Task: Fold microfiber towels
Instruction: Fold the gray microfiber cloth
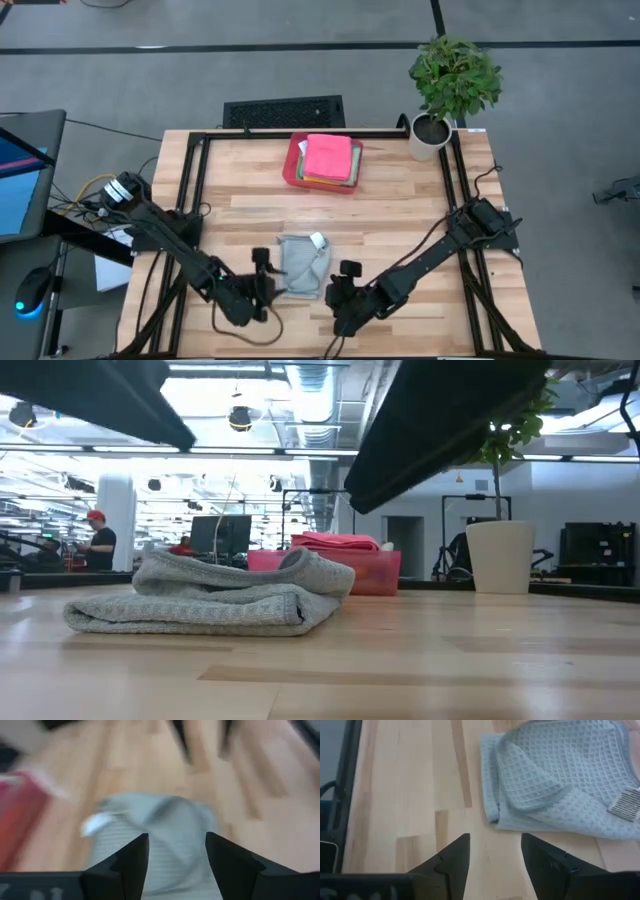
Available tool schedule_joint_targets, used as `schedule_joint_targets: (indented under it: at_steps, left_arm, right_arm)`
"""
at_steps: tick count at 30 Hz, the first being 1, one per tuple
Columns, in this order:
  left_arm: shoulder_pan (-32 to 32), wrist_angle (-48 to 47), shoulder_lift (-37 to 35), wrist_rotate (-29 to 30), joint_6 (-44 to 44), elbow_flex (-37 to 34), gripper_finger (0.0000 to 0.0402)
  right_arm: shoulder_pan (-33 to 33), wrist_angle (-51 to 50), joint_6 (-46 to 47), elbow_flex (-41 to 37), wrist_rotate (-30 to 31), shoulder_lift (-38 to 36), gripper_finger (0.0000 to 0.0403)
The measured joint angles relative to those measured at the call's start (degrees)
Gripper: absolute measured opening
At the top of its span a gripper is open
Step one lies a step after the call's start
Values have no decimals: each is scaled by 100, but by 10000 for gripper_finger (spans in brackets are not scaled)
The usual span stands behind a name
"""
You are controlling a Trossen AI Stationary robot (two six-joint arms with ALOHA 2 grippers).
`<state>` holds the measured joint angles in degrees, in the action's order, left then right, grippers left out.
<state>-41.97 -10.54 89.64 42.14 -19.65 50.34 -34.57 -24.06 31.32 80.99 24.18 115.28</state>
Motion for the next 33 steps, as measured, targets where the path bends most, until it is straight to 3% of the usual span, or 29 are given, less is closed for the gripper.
schedule_joint_targets:
  at_steps: [2,7,13,27,33]
  left_arm:
    - [94,278,240,-419,302,-9,188]
    - [403,403,675,-796,548,-19,189]
    - [532,375,663,-2048,386,-21,190]
    - [744,-11,705,-2096,401,-19,185]
    - [822,-101,705,-2352,266,-19,129]
  right_arm:
    - [-49,44,12,0,11,0,203]
    - [-104,92,200,0,0,0,203]
    - [-161,53,217,0,5,0,198]
    - [-194,54,326,0,4,0,194]
    - [-189,54,326,1,3,0,187]
